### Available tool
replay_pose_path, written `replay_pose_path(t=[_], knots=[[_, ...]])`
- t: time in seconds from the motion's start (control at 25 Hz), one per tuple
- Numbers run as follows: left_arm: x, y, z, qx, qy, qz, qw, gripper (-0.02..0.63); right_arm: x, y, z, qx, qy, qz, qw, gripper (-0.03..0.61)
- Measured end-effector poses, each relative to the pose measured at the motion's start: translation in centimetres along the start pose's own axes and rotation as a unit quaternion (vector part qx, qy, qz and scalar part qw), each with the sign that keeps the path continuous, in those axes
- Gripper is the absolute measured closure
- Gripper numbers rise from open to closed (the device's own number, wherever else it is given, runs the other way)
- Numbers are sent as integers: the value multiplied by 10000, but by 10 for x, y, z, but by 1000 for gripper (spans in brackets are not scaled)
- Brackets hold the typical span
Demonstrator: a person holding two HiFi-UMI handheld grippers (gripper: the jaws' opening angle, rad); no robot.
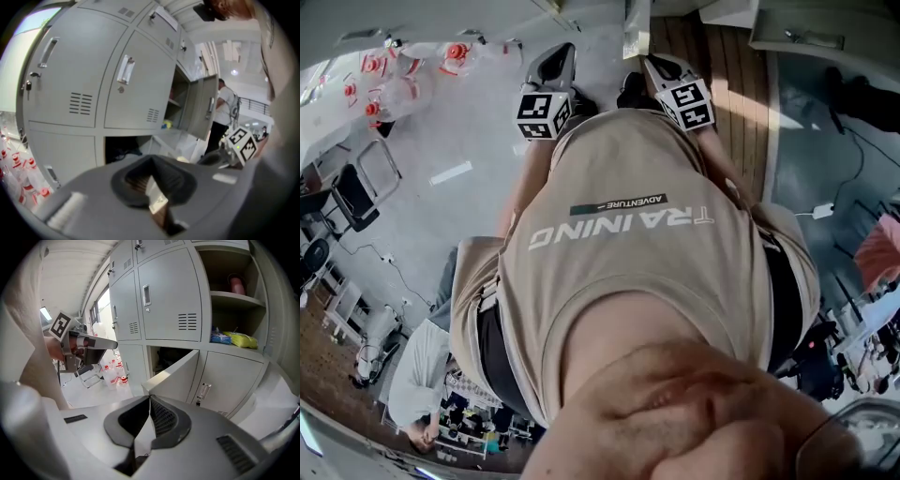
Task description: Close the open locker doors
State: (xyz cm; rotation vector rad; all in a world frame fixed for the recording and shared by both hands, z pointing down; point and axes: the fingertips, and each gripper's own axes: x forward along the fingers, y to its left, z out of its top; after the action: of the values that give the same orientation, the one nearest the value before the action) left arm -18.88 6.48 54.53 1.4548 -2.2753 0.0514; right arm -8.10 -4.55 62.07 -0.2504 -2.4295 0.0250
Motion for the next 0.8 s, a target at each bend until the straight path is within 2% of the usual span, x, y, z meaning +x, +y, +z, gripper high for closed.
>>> replay_pose_path(t=[0.24,0.8], knots=[[-19,26,-6,-28,-9,-186,9998,614,24,26,17,-20,73,-133,9999,563],[-50,85,-2,125,-96,-535,9984,614,89,64,74,-35,-117,-336,9994,563]])
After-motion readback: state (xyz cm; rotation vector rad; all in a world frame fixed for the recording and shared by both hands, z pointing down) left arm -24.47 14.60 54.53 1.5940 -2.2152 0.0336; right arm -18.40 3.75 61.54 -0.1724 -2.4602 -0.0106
